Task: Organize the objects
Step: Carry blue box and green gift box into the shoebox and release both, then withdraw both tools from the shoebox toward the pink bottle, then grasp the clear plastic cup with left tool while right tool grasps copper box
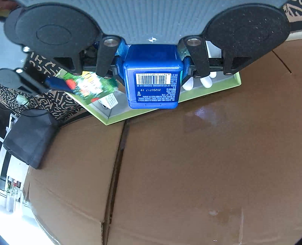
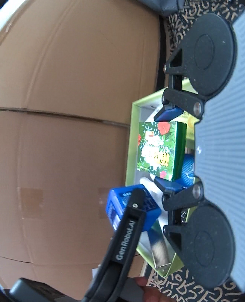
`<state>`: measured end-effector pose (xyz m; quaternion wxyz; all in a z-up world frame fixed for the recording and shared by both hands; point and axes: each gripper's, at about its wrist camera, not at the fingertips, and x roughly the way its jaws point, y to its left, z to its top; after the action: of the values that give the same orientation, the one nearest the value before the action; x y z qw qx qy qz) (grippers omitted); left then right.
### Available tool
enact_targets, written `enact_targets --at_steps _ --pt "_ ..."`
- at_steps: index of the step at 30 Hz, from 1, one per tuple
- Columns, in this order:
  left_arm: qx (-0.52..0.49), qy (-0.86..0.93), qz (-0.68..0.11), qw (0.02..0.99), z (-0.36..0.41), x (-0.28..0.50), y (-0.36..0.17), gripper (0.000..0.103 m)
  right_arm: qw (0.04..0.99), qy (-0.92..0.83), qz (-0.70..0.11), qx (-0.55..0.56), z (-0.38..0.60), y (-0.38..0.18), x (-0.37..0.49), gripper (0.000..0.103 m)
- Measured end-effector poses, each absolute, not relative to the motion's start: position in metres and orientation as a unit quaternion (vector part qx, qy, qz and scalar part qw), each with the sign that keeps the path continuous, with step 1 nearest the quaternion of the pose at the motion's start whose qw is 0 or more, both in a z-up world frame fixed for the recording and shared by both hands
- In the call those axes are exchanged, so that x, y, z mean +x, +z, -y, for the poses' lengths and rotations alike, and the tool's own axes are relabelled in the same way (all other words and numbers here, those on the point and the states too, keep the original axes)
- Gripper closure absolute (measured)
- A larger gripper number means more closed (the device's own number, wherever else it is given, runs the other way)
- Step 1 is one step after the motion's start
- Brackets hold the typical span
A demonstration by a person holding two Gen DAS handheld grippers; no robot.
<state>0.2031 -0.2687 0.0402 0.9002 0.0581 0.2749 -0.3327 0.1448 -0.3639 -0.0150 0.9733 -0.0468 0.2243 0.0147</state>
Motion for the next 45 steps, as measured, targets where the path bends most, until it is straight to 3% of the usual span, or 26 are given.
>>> enact_targets --at_steps 1,2,3,4,10,19,26,45 --pt "0.060 -0.334 -0.271 0.901 0.270 0.202 0.039 0.045 0.972 0.022 -0.229 -0.048 0.363 -0.018 0.148 0.037" --pt "0.060 -0.334 -0.263 0.903 0.270 0.200 0.038 0.036 0.970 0.028 -0.234 -0.052 0.361 -0.021 0.152 0.034" --pt "0.059 -0.331 -0.257 0.906 0.270 0.201 0.038 0.021 0.969 0.024 -0.238 -0.059 0.360 -0.024 0.153 0.023" --pt "0.057 -0.324 -0.251 0.910 0.269 0.198 0.039 0.017 0.969 0.014 -0.237 -0.067 0.358 -0.026 0.150 0.018" --pt "0.030 -0.318 -0.237 0.917 0.239 0.184 0.050 0.015 0.981 -0.007 -0.188 -0.044 0.360 -0.018 0.099 0.002" --pt "0.015 -0.254 -0.274 0.928 0.172 0.128 0.048 0.014 0.989 0.031 -0.144 -0.032 0.331 0.005 0.038 0.000" --pt "0.014 -0.157 -0.289 0.944 0.113 0.103 0.017 0.014 0.982 0.084 -0.167 -0.028 0.284 -0.005 0.003 0.000" --pt "0.000 -0.041 -0.340 0.939 0.015 0.114 -0.021 0.013 0.960 0.171 -0.208 -0.076 0.177 -0.015 0.019 0.000"
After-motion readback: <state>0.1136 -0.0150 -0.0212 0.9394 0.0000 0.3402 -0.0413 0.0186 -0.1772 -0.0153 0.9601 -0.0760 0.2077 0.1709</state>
